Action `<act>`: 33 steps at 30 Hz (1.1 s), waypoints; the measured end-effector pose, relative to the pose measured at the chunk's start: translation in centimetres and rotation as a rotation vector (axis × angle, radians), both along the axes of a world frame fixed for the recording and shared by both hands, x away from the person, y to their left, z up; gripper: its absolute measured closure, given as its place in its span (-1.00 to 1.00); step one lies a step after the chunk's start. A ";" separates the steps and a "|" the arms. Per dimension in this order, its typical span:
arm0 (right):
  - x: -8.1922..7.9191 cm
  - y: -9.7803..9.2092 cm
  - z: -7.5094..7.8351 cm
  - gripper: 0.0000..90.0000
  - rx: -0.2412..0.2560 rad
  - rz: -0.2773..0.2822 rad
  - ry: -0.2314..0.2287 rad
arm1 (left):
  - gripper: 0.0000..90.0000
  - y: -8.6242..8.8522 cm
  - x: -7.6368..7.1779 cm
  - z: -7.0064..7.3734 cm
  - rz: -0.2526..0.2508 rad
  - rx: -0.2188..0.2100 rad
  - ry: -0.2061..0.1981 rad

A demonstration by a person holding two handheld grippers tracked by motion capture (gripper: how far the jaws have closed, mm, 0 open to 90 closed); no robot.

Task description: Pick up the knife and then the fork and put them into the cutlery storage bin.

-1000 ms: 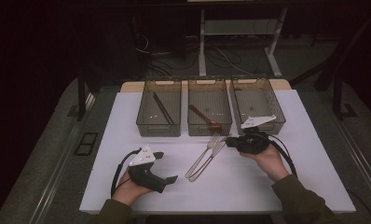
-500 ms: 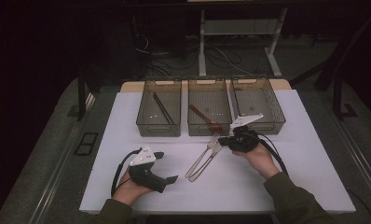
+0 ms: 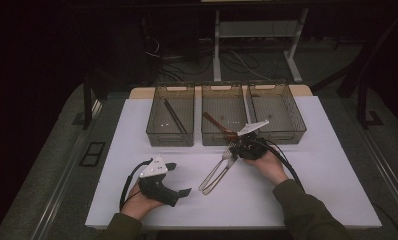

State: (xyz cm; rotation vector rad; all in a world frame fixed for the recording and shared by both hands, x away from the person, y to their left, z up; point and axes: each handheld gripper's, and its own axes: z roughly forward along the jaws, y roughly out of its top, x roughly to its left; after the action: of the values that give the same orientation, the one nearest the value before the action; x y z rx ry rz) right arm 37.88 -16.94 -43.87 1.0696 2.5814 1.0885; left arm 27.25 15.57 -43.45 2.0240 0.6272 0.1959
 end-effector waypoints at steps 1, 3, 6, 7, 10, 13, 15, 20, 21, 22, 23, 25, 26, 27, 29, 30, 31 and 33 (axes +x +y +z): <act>0.0 0.1 0.0 0.97 0.000 0.006 0.002 | -1.00 0.0 0.0 0.0 -0.001 0.001 0.000; 0.0 0.4 -0.1 0.97 -0.005 0.010 0.004 | -1.00 0.0 0.0 0.0 0.000 0.002 0.001; 0.0 0.9 -0.3 0.97 -0.013 0.024 0.006 | -1.00 0.0 0.0 0.0 0.000 0.000 0.001; 0.0 1.0 -0.4 0.97 -0.017 0.027 0.006 | -1.00 0.0 0.0 0.0 -0.001 0.001 0.001; 0.1 1.4 -0.4 0.97 -0.034 0.038 0.004 | -1.00 0.0 0.0 0.0 -0.001 0.000 0.002; 0.1 1.7 -0.3 0.97 -0.054 0.045 0.004 | -1.00 0.0 0.0 0.0 -0.001 -0.001 0.001; 0.1 1.8 -0.2 0.97 -0.076 0.060 0.003 | -1.00 0.0 0.0 0.0 -0.001 -0.002 0.001; 0.0 2.0 0.0 0.98 -0.107 0.078 0.018 | -1.00 0.0 0.0 0.0 -0.001 -0.002 0.002; 0.0 1.9 0.0 0.98 -0.120 0.082 0.023 | -1.00 0.0 0.0 0.0 -0.002 -0.002 0.002; 0.0 1.9 0.0 0.98 -0.129 0.084 0.027 | -1.00 0.0 0.0 0.0 -0.002 -0.002 0.002; 0.0 1.8 0.0 0.98 -0.129 0.087 0.029 | -1.00 0.0 0.0 0.0 -0.002 -0.001 0.002; 0.1 1.7 0.0 0.98 -0.131 0.088 0.035 | -1.00 0.0 0.0 0.0 -0.001 -0.001 0.002; 0.1 1.7 0.0 0.98 -0.131 0.089 0.039 | -1.00 0.0 0.0 0.0 -0.001 -0.003 0.003; 0.1 1.7 0.0 0.98 -0.133 0.089 0.045 | -1.00 0.0 0.0 0.0 -0.002 -0.001 0.003; 0.1 1.7 0.1 0.98 -0.139 0.091 0.051 | -1.00 0.0 0.0 0.0 -0.001 -0.003 0.003; 0.1 1.6 0.1 0.98 -0.143 0.091 0.053 | -1.00 0.0 0.0 0.0 -0.002 -0.003 0.003; 0.1 1.6 0.1 0.98 -0.148 0.093 0.057 | -1.00 0.0 0.0 0.0 -0.002 -0.002 0.003; 0.0 1.5 0.2 0.98 -0.152 0.095 0.061 | -1.00 0.0 0.0 0.0 -0.002 -0.003 0.004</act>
State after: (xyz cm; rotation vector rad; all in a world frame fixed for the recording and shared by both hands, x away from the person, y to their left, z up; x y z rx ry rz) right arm 37.92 -15.43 -43.69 0.9690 2.7369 0.8737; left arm 27.26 15.56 -43.46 2.0229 0.6273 0.1902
